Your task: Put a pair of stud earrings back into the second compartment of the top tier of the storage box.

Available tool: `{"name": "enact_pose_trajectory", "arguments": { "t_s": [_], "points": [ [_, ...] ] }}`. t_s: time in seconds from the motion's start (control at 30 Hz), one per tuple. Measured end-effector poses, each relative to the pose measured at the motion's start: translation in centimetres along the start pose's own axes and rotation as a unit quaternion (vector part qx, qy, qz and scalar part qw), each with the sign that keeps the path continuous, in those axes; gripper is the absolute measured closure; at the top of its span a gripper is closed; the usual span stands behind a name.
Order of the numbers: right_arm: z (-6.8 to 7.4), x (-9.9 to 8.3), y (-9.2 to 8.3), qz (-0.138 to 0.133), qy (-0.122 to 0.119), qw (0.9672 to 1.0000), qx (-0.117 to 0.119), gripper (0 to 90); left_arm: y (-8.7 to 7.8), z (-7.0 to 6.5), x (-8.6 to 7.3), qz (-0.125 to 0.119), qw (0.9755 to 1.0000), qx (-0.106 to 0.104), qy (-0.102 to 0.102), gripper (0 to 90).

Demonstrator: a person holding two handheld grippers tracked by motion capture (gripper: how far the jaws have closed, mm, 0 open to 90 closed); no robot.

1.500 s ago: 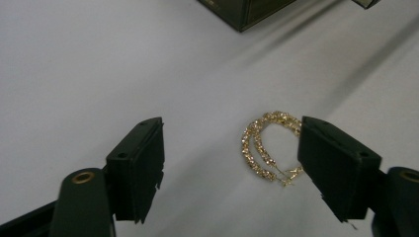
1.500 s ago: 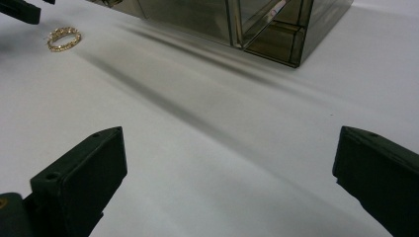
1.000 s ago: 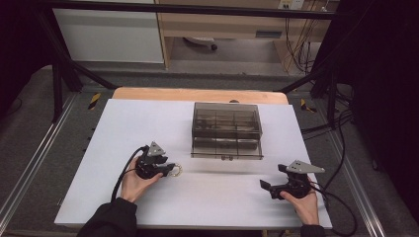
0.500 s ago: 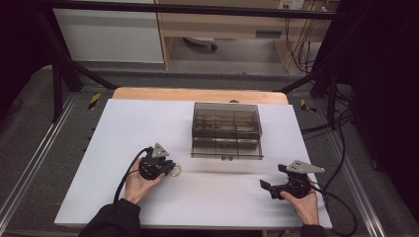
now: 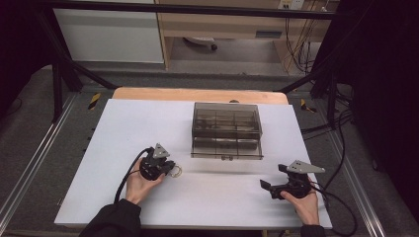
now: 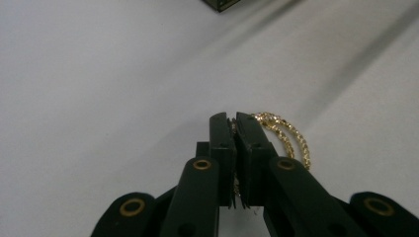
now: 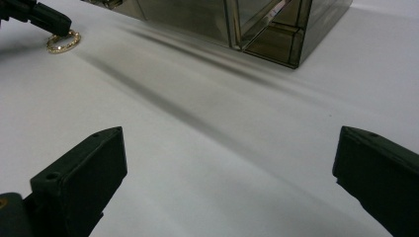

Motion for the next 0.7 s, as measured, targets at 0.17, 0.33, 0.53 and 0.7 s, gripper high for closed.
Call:
{"name": "enact_pose_trajectory", "arguments": {
  "t_s": [0.17, 0.33, 0.53, 0.7],
  "points": [
    [0.0, 0.0, 0.0, 0.000, 0.001, 1.0000, 0.001, 0.8, -0.5, -0.1, 0.2, -0.011, 0.9999, -0.008, -0.001, 86.1],
    [0.0, 0.0, 0.0, 0.000, 0.001, 1.0000, 0.001, 0.8, -1.0, -0.4, 0.4, -0.017, 0.9998, -0.013, 0.001, 86.1],
    [0.0, 0.0, 0.0, 0.000, 0.001, 1.0000, 0.001, 0.8, -1.6, -0.8, 0.6, -0.021, 0.9996, -0.017, 0.003, 86.1],
    [0.0, 0.0, 0.0, 0.001, 0.001, 1.0000, 0.001, 0.8, -2.2, -1.0, 0.8, -0.023, 0.9995, -0.020, 0.004, 86.1]
  ]
}}
Point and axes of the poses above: each handheld gripper's, and its own axes: y roughly forward along the jaws, x roughly out of its top, z roughly to its left, the point moved 3 cm from there along y, roughly forward along the jaws, and after that the axes turned 14 degrees about -x, right-handed, at the moved point
